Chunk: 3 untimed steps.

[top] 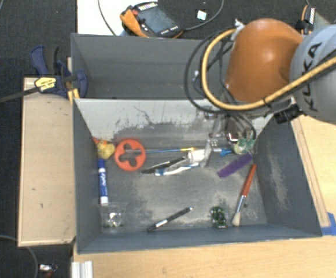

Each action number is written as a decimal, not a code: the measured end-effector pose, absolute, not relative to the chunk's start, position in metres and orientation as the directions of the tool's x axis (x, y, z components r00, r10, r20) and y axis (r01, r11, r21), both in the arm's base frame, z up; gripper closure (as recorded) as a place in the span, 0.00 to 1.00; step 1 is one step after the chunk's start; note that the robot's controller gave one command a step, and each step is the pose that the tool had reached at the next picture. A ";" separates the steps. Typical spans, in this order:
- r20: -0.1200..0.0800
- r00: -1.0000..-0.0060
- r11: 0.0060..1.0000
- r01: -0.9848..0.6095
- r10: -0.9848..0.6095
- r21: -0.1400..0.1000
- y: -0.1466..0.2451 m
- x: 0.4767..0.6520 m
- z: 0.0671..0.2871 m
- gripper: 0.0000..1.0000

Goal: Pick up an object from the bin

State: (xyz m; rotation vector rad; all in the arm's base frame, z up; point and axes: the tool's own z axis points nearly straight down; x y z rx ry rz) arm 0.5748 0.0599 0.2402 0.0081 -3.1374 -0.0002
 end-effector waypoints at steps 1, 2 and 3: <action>-0.004 -1.000 1.000 -0.002 -0.002 0.001 0.059 0.576 0.245 0.00; -0.007 -0.999 0.999 0.054 0.054 0.003 0.051 0.588 0.091 0.00; -0.019 -0.999 0.999 0.036 0.036 0.003 0.052 0.584 0.162 0.00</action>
Offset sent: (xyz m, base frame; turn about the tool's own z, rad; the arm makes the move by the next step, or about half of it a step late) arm 0.0119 -0.0111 -0.1702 0.0716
